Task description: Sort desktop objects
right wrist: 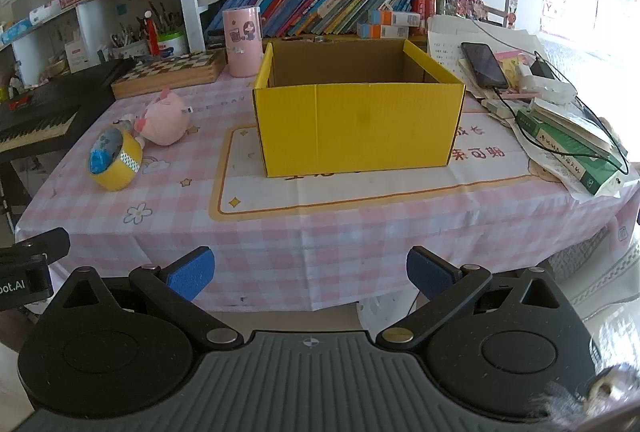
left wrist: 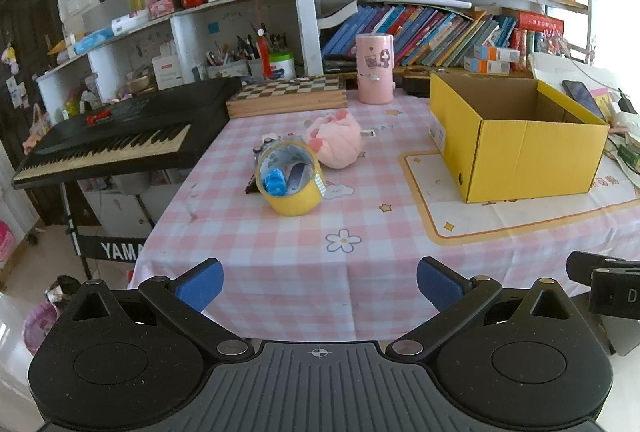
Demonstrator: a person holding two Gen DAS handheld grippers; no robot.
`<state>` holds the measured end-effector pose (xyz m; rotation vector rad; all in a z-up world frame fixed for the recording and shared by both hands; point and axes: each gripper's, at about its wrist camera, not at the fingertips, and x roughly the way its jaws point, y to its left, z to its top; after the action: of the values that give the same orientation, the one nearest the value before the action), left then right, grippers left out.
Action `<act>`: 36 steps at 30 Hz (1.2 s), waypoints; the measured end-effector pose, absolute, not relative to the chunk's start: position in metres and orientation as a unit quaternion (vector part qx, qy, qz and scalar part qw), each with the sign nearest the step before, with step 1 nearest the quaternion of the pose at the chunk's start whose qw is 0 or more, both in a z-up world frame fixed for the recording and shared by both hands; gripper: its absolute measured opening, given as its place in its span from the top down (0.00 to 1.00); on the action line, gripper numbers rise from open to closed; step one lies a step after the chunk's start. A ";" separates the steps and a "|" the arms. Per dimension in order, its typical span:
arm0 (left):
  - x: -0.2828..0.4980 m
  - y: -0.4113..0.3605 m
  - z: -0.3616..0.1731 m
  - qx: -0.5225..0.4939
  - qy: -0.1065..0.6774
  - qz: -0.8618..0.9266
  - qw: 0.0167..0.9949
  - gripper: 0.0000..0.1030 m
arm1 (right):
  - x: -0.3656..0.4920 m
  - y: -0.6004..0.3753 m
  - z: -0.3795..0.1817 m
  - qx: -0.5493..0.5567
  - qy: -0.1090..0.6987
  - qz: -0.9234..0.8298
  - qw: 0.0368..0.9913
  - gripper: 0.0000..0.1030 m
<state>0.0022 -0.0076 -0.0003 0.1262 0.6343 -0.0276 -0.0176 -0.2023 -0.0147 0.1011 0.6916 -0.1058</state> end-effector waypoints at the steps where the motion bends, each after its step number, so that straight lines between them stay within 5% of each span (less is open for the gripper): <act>1: 0.003 -0.008 -0.001 0.062 0.311 -0.014 0.948 0.00 | -0.017 -0.202 -0.015 0.049 0.338 -0.052 0.938 0.00; 36: 0.002 -0.010 -0.002 0.063 0.307 -0.035 0.949 0.00 | -0.023 -0.201 -0.012 0.060 0.325 -0.047 0.943 0.00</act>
<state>0.0023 -0.0097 -0.0020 0.1290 0.6236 -0.0705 -0.0227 -0.2009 -0.0118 0.1216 0.6626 -0.0967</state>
